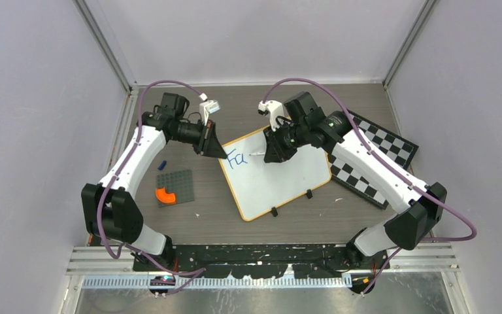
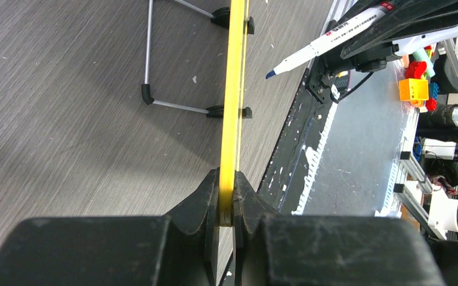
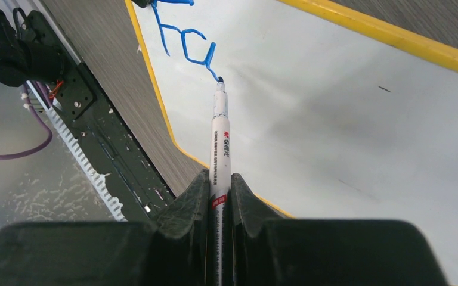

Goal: Write a sentence on the whiteboard

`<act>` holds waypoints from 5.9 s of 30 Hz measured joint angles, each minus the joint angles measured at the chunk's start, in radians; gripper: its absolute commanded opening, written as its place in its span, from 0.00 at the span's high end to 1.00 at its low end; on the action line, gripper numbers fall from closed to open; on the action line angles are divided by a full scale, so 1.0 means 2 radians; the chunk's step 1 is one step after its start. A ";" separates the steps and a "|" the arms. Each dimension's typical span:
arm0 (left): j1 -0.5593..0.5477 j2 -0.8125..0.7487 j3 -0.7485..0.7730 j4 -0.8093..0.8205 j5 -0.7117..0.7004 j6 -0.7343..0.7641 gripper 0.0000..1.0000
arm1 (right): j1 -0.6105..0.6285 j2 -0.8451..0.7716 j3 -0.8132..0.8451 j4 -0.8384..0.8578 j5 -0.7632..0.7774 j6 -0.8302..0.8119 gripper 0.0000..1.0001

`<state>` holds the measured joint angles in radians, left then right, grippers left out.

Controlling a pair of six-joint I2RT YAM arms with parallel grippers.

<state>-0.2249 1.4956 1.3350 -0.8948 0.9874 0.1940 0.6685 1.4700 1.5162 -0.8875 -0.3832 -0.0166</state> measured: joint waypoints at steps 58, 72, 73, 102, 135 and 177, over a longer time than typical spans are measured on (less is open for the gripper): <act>-0.002 -0.001 0.001 -0.002 -0.008 0.003 1.00 | 0.008 0.019 -0.019 0.016 0.024 0.004 1.00; -0.004 -0.001 0.001 -0.002 -0.007 0.004 1.00 | 0.008 0.014 -0.011 -0.010 0.039 -0.015 1.00; -0.004 -0.001 0.002 -0.002 -0.007 0.004 1.00 | 0.008 0.014 -0.007 -0.011 0.040 -0.015 1.00; -0.008 -0.004 0.002 -0.004 -0.010 0.009 1.00 | 0.009 0.034 0.034 0.005 0.029 -0.004 1.00; -0.009 -0.005 0.002 -0.006 -0.010 0.012 1.00 | 0.003 0.011 0.003 -0.009 0.049 -0.017 1.00; -0.012 -0.005 0.005 -0.011 -0.014 0.014 1.00 | -0.024 0.020 0.040 -0.005 0.028 -0.028 1.00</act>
<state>-0.2497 1.4857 1.3457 -0.9173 0.9588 0.2211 0.6197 1.5105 1.5963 -0.8982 -0.3271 -0.0734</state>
